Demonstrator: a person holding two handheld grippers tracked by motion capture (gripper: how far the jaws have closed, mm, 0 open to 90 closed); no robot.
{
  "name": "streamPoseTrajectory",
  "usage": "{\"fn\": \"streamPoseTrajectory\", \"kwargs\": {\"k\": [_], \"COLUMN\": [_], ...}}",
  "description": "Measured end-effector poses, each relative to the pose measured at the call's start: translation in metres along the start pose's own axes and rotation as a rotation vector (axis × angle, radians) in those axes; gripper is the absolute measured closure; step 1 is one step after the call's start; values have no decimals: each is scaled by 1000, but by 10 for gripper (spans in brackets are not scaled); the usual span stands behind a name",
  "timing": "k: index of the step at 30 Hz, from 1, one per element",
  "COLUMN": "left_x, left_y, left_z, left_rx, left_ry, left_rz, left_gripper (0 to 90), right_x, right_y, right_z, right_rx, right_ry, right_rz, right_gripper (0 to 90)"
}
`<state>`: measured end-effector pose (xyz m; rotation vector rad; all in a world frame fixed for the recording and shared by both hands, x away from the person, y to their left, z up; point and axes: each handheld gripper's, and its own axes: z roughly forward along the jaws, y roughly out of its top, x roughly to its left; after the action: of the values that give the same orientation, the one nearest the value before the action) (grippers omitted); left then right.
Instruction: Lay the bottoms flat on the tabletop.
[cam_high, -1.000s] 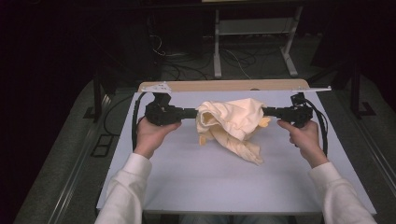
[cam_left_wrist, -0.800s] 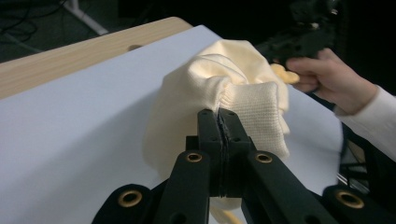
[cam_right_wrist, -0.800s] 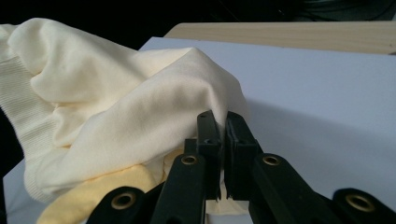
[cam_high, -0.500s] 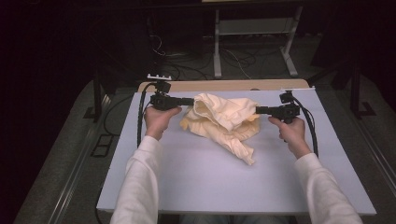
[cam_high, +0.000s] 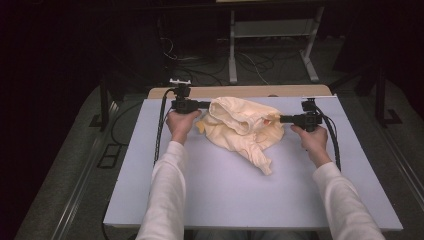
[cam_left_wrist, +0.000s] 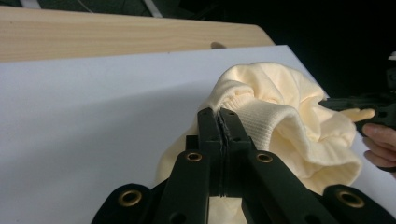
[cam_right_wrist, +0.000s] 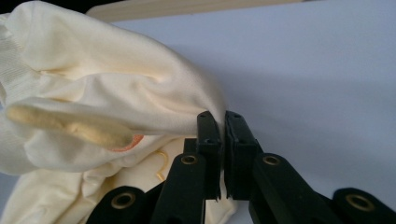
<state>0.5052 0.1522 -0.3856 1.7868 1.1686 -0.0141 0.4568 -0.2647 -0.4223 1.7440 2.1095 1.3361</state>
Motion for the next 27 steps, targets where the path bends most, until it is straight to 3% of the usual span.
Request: {"fn": "streamPoseTrajectory", "kwargs": {"k": [5,12,15,21,24,27], "left_x": [3,6,11,19,20,20], "left_y": [-6,-15,-20,-35,-42,-50], "left_z": [7,3,-4,-15,-21,-24], "left_rx": [5,-30,-74,-96,-95,-84], "left_ry": [-11,-13,-14,-9,-4,-5], "left_rz": [5,11,-14,-61,-61,-61], "left_gripper": [867,833,732,537,494,466], "right_x": [-2,-6,-8,-8,-8,-7], "right_y": [-5,-10,-13,-14,-13,-14], "right_z": [4,6,7,7,6,4], "right_rx": [37,51,54,58,53,31], "right_ry": [-44,-49,-53,-56,-51,-32], "right_rz": [-24,-5,9,14,11,3], "right_gripper": [849,847,847,841,829,759]}}
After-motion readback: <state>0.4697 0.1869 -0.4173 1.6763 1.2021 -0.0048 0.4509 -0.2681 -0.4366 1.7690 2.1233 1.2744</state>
